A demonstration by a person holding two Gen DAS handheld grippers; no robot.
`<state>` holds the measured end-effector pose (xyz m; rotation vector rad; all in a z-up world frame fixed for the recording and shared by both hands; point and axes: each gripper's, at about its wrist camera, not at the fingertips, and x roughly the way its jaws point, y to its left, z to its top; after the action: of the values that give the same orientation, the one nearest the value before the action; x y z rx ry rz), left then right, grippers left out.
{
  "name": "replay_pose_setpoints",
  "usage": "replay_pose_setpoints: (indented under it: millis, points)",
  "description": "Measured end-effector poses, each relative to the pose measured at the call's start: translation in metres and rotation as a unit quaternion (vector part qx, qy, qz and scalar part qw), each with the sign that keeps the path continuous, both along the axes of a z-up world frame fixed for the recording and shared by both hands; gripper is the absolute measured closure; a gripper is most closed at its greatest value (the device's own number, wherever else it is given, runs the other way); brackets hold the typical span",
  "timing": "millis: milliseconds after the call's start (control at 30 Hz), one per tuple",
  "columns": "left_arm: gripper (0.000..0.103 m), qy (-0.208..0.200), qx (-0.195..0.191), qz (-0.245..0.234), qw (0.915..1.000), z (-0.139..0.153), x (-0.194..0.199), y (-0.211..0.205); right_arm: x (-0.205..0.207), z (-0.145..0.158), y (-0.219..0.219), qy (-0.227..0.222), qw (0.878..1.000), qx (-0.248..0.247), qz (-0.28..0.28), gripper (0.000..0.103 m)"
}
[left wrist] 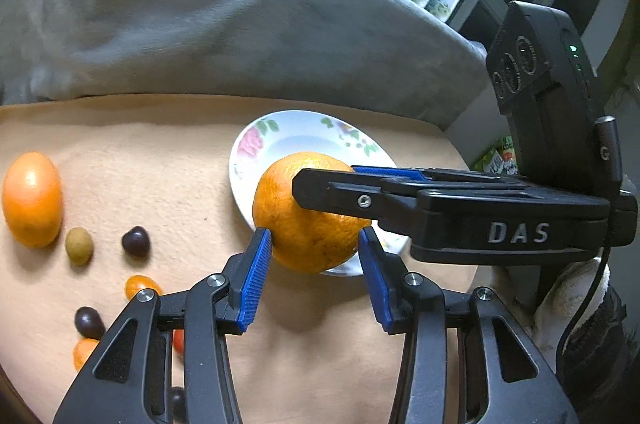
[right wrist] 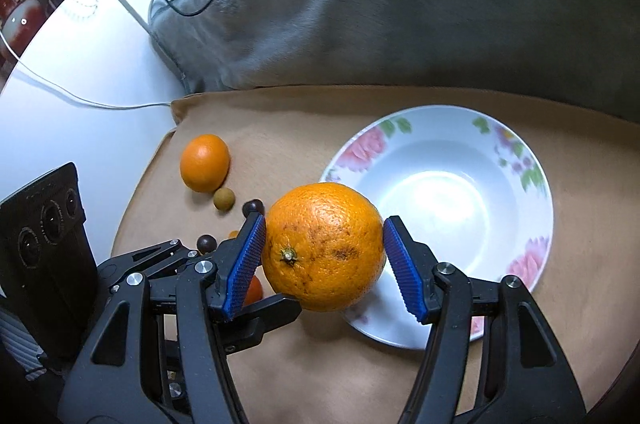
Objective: Organize fruits
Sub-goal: 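Lower the orange onto the plate and open both grippers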
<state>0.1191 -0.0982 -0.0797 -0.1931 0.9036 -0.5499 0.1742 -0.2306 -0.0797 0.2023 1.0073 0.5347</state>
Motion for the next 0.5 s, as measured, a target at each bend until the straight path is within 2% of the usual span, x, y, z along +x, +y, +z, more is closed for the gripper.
replay_pose_setpoints:
  millis: [33, 67, 167, 500]
  points:
    - [0.07, -0.001, -0.003, -0.007, 1.0, 0.0, -0.001, 0.002, 0.0, 0.001, -0.004, -0.001, 1.0, 0.006, -0.001, 0.039]
    - [0.072, -0.002, -0.004, -0.013, 0.9999, 0.003, -0.002, -0.001, -0.001, 0.003, -0.007, -0.004, 1.0, 0.014, -0.003, 0.039]
    - [0.072, -0.013, 0.006, -0.018, 0.9997, 0.004, -0.008, -0.007, -0.003, 0.019, -0.022, -0.038, 0.999, 0.006, -0.035, 0.039]
    - [0.072, -0.033, 0.011, 0.002, 0.9994, 0.014, -0.025, 0.015, -0.027, 0.047, -0.057, -0.09, 0.992, 0.01, -0.083, 0.038]
